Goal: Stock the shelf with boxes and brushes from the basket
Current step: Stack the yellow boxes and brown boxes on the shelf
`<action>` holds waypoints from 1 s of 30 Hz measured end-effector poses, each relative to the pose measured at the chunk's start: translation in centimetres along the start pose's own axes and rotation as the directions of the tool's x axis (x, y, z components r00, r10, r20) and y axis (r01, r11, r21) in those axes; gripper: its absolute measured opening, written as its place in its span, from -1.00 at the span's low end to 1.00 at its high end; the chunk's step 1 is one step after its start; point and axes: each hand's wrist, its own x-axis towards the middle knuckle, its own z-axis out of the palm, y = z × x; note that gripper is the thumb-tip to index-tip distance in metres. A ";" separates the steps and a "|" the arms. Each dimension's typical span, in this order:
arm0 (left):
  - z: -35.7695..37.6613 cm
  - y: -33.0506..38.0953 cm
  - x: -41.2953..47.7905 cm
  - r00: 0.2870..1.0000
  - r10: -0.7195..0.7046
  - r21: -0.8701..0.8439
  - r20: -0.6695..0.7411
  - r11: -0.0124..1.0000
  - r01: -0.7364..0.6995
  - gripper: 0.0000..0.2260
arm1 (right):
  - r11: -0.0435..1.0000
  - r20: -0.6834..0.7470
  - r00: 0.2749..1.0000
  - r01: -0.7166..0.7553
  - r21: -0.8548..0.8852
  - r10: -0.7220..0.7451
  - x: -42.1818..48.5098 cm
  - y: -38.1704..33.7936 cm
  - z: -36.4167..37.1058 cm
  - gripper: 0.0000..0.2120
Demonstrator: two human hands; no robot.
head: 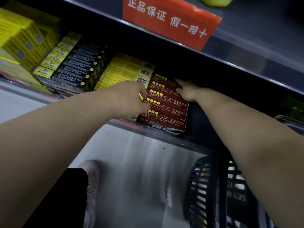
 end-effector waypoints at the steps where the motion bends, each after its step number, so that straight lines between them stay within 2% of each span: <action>1: 0.0 0.1 0.0 1.000 0.002 0.004 0.000 1.000 -0.002 -0.70 | 1.000 0.001 1.000 -0.019 -0.012 0.019 0.0 -0.1 0.0 -0.46; 5: 0.1 0.5 -0.2 1.000 0.022 0.040 -0.009 0.999 -0.021 -0.70 | 0.996 0.005 0.997 -0.078 -0.038 0.078 -0.1 -0.7 -0.2 -0.40; 10: 0.4 1.7 -0.6 0.992 0.113 0.026 -0.049 0.993 -0.112 -0.69 | 0.993 0.043 0.997 -0.051 -0.111 0.056 -2.8 -1.3 -1.9 -0.39; 12: 0.9 2.8 -0.9 0.984 0.166 -0.007 -0.062 0.986 -0.167 -0.69 | 0.994 0.053 0.998 -0.009 -0.110 0.015 -5.3 -1.8 -3.8 -0.46; 15: 1.8 5.0 -1.8 0.961 0.261 -0.029 -0.093 0.964 -0.264 -0.68 | 0.998 0.023 0.997 0.069 0.015 -0.069 -10.6 -1.9 -6.6 -0.60; 18: 3.0 7.6 -3.5 0.910 0.401 -0.028 -0.109 0.914 -0.406 -0.75 | 0.951 -0.113 0.986 0.146 0.271 -0.119 -17.6 -0.2 -8.2 -0.76; 21: 4.4 10.6 -5.6 0.833 0.547 -0.050 -0.081 0.833 -0.551 -0.84 | 0.886 -0.271 0.955 0.224 0.405 -0.117 -25.0 2.9 -8.8 -0.87; 23: 5.8 13.1 -7.0 0.768 0.637 -0.051 -0.070 0.767 -0.640 -0.85 | 0.841 -0.307 0.947 0.241 0.484 -0.094 -29.2 5.5 -8.5 -0.87; 26: 8.8 16.7 -8.7 0.684 0.729 -0.044 -0.029 0.683 -0.729 -0.85 | 0.800 -0.248 0.968 0.179 0.573 -0.039 -33.5 9.6 -6.5 -0.87; 30: 13.0 19.4 -9.7 0.642 0.743 0.104 0.189 0.635 -0.766 -0.82 | 0.787 -0.105 0.992 0.015 0.617 0.063 -35.6 14.2 -1.8 -0.89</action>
